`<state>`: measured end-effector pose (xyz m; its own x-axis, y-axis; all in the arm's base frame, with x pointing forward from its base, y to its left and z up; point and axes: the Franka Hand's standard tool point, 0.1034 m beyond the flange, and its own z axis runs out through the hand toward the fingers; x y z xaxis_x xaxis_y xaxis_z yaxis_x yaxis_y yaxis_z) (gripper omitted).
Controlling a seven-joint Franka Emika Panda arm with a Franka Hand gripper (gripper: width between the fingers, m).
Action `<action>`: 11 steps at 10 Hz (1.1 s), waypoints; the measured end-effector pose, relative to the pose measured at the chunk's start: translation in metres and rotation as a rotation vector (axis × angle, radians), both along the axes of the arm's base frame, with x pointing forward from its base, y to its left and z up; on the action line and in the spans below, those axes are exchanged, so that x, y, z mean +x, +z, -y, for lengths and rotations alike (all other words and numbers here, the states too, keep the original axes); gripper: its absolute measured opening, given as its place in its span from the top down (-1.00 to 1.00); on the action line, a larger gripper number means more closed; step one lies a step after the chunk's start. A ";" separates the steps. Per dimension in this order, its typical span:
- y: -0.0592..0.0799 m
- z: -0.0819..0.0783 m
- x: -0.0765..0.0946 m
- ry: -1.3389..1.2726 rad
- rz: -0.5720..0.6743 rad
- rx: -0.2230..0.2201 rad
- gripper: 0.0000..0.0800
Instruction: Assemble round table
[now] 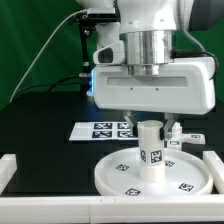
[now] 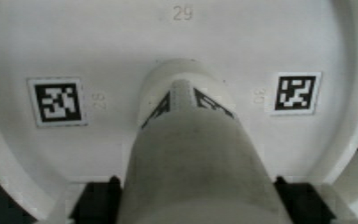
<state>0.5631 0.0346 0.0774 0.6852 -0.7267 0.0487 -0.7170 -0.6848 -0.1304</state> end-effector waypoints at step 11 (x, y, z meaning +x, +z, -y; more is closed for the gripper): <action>0.003 -0.009 -0.003 0.638 -0.053 -0.045 -0.62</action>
Offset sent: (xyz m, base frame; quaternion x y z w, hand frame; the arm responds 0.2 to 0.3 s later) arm 0.0000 0.0000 0.0000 0.0000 0.0000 -0.0650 0.9979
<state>0.5604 0.0441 0.0804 0.9845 -0.1737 0.0240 -0.1718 -0.9828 -0.0673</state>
